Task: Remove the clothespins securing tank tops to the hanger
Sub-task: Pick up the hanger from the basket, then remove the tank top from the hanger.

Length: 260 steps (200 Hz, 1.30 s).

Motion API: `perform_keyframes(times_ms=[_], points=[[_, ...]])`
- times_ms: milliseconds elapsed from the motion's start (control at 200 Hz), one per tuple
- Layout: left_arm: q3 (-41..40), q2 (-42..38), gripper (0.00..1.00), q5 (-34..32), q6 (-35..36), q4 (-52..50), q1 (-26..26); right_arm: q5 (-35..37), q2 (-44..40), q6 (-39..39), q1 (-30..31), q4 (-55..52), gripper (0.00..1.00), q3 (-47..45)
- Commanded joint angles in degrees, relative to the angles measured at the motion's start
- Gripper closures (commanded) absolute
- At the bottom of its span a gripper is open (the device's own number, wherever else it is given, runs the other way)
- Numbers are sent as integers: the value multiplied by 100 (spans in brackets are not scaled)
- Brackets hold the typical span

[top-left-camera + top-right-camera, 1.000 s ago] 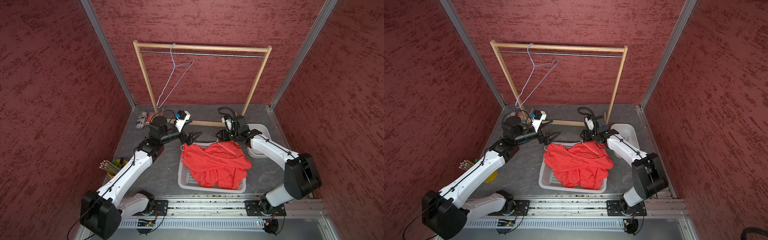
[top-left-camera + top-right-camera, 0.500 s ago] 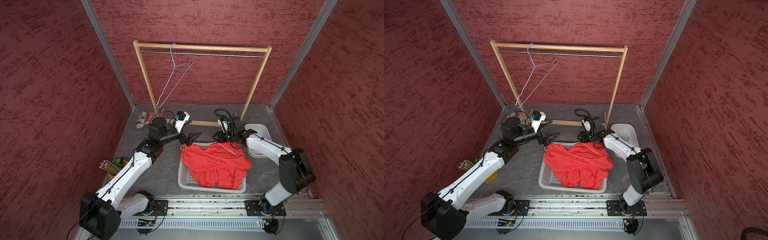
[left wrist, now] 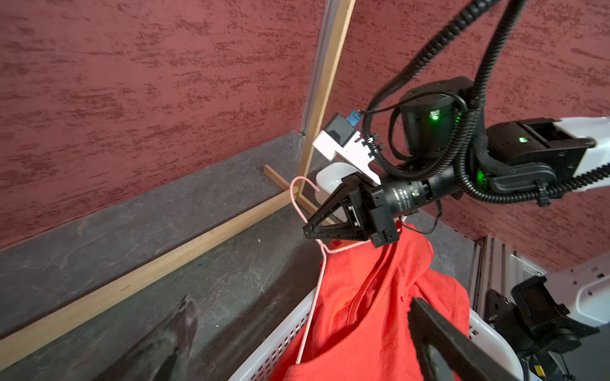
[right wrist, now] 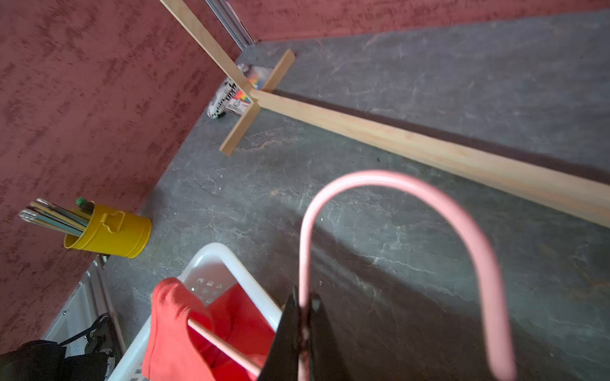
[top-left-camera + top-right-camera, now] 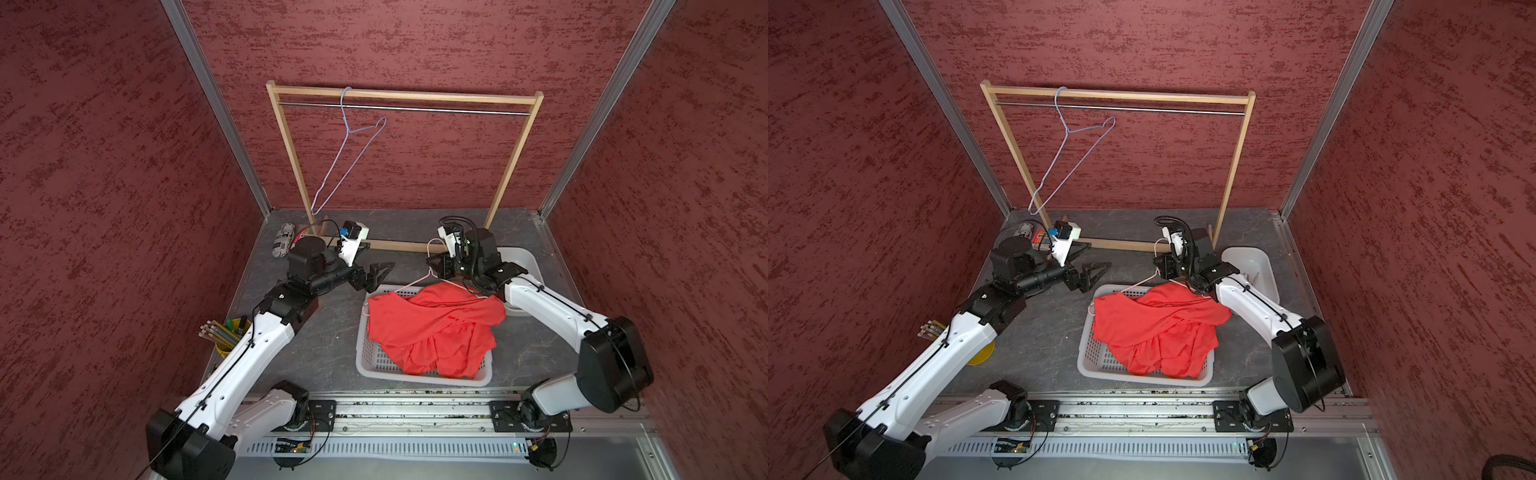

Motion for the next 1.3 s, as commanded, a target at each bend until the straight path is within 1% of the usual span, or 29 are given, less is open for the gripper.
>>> perform_keyframes(times_ms=[0,110,205,270,341,391,451,476,511,551,661,776,852,917,972,1022,1057,1122,1297], points=[[-119,-422,0,-662,-503,-368,-114,305,-546,-264,83,396,100,-104],[-255,-853,0,-1094,-822,-462,-492,768,-1151,-369,183,607,100,-310],[-225,-1063,0,-1944,-863,-738,-1106,984,-1685,-374,266,993,100,-579],[-225,-1175,0,-2788,-997,-911,-1548,1142,-2015,-388,337,1234,100,-744],[-305,-1247,0,-3785,-1220,-930,-2100,1552,-2267,-479,467,1320,100,-803],[-397,-1234,0,-4775,-1401,-846,-2688,1821,-2411,-555,541,1379,100,-802],[-586,-1151,0,-5987,-1322,-468,-3517,2133,-2563,-571,586,1473,100,-810],[-656,-1087,0,-6394,-1247,-260,-3791,2240,-2623,-588,590,1512,100,-815],[-700,-1005,1,-6798,-1163,-41,-4062,2342,-2680,-646,599,1539,100,-791],[-727,-932,0,-7097,-1158,132,-4217,2454,-2718,-707,608,1490,100,-724],[-896,-794,0,-7043,-1228,661,-4247,2544,-2765,-813,625,1331,100,-544],[-977,-536,0,-7756,-1341,813,-4361,2391,-2896,-885,625,1309,100,-518],[-1094,-408,0,-7847,-1214,1265,-4282,2348,-3017,-924,641,1332,100,-552],[-1117,-319,1,-7580,-1361,1527,-4057,2272,-3168,-965,643,1496,100,-688],[-1093,-255,0,-7272,-1813,1410,-3785,2194,-3281,-1000,643,1625,100,-806],[-1066,-193,1,-6993,-2022,1313,-3531,2123,-3356,-1027,643,1673,100,-864],[-1066,-151,0,-6914,-2009,1373,-3461,2056,-3405,-1034,643,1695,100,-891],[-1115,-105,0,-6864,-1775,1743,-3433,1905,-3465,-1040,643,1734,100,-935],[-1254,-40,0,-6015,-1466,2417,-3316,1837,-3401,-1004,643,1653,100,-854]])
